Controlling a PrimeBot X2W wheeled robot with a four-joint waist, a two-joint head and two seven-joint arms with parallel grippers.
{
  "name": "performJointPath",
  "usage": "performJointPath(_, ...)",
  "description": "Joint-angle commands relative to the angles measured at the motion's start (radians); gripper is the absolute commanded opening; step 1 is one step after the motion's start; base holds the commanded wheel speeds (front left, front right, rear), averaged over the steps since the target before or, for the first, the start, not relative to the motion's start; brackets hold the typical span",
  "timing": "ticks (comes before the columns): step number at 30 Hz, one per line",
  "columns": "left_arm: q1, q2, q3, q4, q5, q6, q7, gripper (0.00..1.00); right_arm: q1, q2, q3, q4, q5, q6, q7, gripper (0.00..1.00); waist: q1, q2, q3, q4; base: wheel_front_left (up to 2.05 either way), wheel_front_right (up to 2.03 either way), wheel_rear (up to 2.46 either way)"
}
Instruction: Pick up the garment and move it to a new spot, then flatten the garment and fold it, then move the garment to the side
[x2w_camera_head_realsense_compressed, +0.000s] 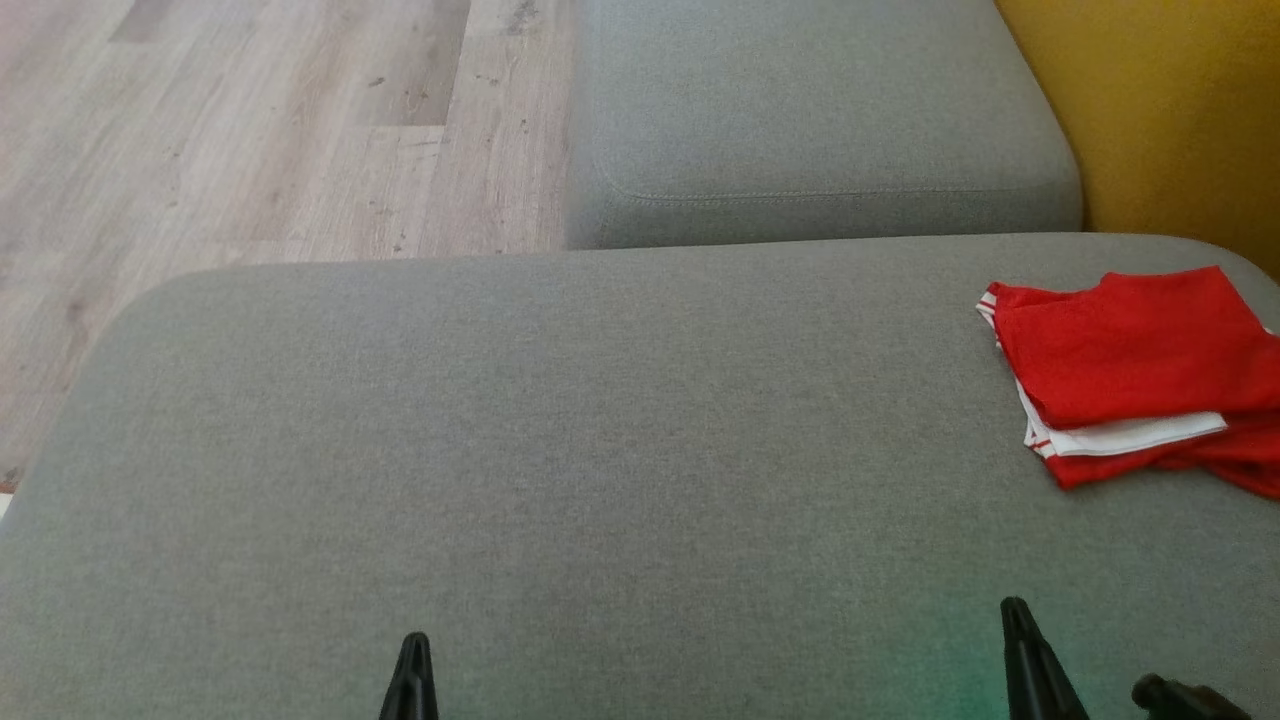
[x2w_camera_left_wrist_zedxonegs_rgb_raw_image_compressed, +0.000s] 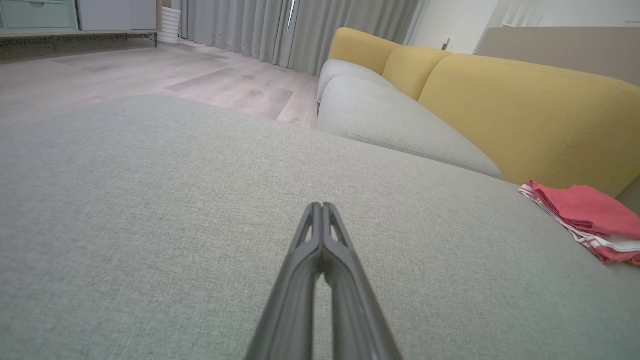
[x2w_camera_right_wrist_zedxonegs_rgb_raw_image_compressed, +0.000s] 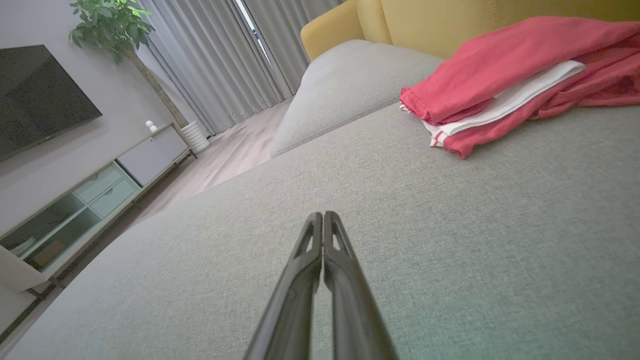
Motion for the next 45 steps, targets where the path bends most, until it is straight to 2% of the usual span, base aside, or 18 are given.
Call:
performJointPath(1,-0.052,0.006,0.019,-0.026,-0.032,-0.010,0.005,0.00,-0.054,-0.013,-0.007,-0.028,0.032,0.000,0.005,0.00,0.0000,0.0000,0.002,-0.001,0.00,0.00,0.00)
performJointPath(45,-0.187,0.019,0.152,0.025,-0.562,-0.109,0.115,0.00,-0.191,-0.027,-0.064,-0.009,0.525,0.000,0.120,0.00,0.0000,0.0000,0.051,-0.025,0.00,0.00,0.00)
